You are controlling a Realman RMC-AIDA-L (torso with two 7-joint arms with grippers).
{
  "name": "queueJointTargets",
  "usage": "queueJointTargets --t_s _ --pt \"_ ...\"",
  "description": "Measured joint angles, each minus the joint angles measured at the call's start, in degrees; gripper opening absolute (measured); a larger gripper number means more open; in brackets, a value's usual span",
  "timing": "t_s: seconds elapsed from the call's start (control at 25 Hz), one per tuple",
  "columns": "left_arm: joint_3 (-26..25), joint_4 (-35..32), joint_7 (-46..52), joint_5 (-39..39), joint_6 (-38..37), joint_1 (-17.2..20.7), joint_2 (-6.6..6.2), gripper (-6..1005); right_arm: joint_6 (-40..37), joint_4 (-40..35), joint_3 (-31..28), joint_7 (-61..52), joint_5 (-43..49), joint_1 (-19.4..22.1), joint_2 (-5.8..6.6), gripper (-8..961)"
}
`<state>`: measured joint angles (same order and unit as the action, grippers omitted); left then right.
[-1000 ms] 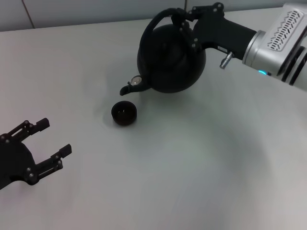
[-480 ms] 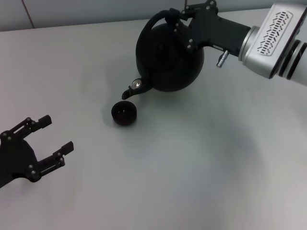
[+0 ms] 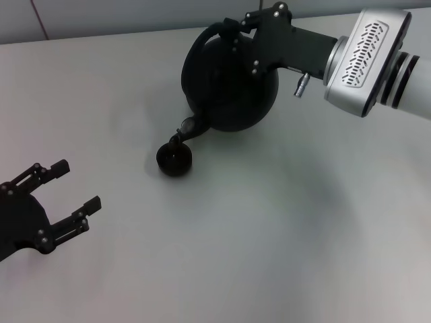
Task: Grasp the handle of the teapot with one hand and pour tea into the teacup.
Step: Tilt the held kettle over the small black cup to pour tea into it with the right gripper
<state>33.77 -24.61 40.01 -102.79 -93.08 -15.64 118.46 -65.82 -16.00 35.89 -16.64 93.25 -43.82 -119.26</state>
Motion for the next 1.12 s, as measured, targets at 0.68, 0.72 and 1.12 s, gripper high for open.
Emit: queueJointTargets --t_s 0.68,0.72,1.12 --pt "0.0 0.0 0.5 0.1 -0.2 0.1 -0.14 787 0.2 -0.1 0.9 3.0 0.2 -0.5 -0.16 88" --pt "0.0 0.0 0.5 0.1 -0.2 0.1 -0.16 787 0.2 -0.1 1.0 3.3 0.2 -0.5 -0.16 88" --pt "0.0 0.0 0.5 0.0 -0.3 0.2 -0.26 787 0.2 -0.1 1.6 2.2 -0.1 -0.4 -0.17 87"
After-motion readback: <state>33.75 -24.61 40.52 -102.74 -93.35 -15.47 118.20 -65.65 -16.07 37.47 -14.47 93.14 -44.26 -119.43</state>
